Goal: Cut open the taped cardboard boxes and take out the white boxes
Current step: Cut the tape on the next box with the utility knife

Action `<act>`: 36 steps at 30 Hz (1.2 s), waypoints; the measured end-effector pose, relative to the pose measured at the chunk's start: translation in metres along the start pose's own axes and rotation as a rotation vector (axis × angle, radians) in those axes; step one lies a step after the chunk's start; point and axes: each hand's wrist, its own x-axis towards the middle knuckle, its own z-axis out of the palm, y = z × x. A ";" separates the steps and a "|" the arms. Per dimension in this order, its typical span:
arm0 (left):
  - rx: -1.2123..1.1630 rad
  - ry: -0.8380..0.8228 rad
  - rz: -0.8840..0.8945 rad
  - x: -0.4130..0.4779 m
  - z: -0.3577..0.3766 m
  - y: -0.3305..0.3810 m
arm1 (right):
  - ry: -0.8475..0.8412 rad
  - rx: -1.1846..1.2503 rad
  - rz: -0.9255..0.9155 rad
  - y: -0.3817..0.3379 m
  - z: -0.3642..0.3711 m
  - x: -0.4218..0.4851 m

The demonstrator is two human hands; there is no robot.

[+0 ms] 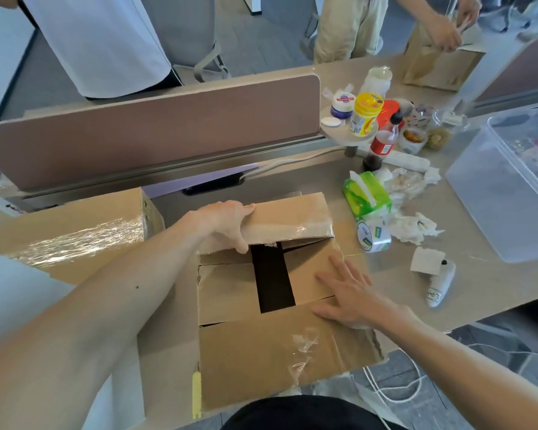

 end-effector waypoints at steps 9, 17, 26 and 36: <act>-0.074 -0.142 -0.027 0.010 -0.019 -0.005 | -0.014 0.062 -0.028 0.004 0.008 0.010; -0.422 -0.149 -0.001 0.007 -0.043 -0.017 | -0.053 0.051 0.000 0.006 0.008 0.013; -0.238 0.280 -0.111 0.002 -0.087 -0.044 | 0.026 -0.086 0.020 -0.010 -0.011 0.019; -0.169 0.319 -0.373 0.024 0.006 -0.036 | 0.146 -0.166 0.024 -0.046 -0.018 0.073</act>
